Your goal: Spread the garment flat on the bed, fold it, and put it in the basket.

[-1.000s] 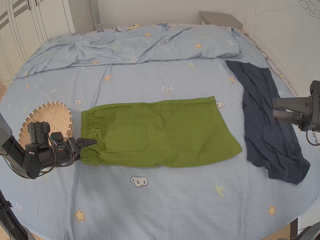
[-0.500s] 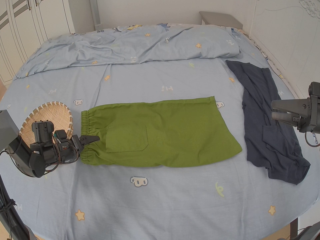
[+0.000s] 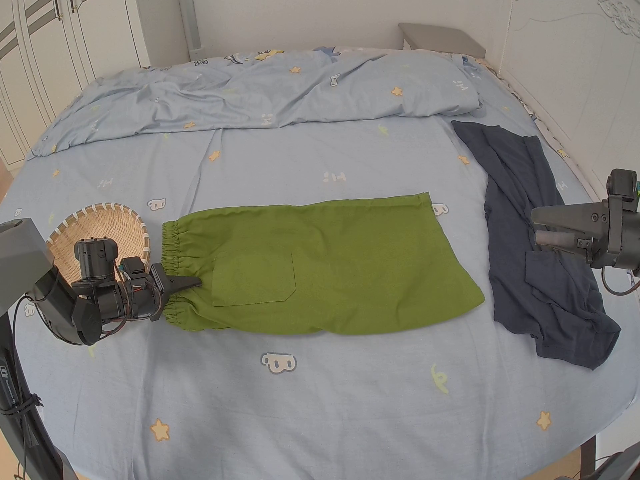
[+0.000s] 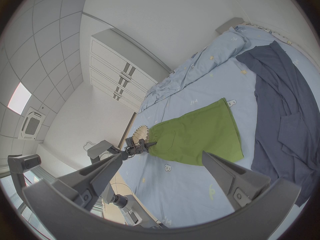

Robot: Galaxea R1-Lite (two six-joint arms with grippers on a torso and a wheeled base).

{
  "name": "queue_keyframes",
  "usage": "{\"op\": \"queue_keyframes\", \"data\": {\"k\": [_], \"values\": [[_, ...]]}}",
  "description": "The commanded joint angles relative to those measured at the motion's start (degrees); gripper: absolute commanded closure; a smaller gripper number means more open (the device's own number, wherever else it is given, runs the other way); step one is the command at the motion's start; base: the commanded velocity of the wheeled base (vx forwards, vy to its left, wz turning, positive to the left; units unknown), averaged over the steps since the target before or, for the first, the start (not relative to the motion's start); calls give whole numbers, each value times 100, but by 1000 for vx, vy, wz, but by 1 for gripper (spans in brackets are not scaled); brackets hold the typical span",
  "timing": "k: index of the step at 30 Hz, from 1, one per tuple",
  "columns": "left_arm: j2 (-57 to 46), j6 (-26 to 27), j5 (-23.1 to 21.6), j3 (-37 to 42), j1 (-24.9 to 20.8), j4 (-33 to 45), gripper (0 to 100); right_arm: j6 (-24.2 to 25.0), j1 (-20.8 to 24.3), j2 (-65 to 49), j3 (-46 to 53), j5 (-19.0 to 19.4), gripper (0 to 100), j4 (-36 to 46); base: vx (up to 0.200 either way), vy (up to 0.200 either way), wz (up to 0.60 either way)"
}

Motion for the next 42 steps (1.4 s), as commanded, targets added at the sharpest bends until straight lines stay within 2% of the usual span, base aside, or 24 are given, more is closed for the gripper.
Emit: {"op": "queue_keyframes", "data": {"k": [1, 9, 11, 12, 14, 16, 18, 26, 37, 42], "values": [[88, -3, -12, -43, -1, -27, 100, -10, 1, 208, -1, 3, 0, -2, 0, 0, 0], [-229, -232, -3, -148, -62, 184, 100, -28, -271, 1316, -212, -59, 0, 69, 0, 0, 0], [-510, -232, -3, -157, -71, 395, 100, -142, -429, 2089, -397, -68, 0, 130, 0, 0, 0], [-510, -232, -3, -157, -71, 395, 100, -142, -429, 2089, -397, -68, 0, 130, 0, 0, 0], [-756, -223, -3, -201, -71, 659, 100, -414, -596, 2757, -538, -129, 0, 148, 0, 0, 0], [-914, -214, -3, -254, -54, 896, 100, -590, -693, 3205, -652, -384, 0, 157, 0, 0, 0], [-1011, -188, -3, -271, -54, 1002, 100, -687, -702, 3539, -696, -577, 0, 157, 0, 0, 0], [-1028, -170, -3, -227, -71, 984, 100, -748, -631, 4031, -854, -569, 0, 104, 0, 0, 0], [-1028, -170, -3, -210, -71, 966, 100, -801, -631, 4673, -1522, -217, 0, 104, 0, 0, 0], [-1037, -170, -12, -201, -80, 958, 100, -713, -561, 4998, -1882, 196, 0, 139, 0, 0, 0]]}}
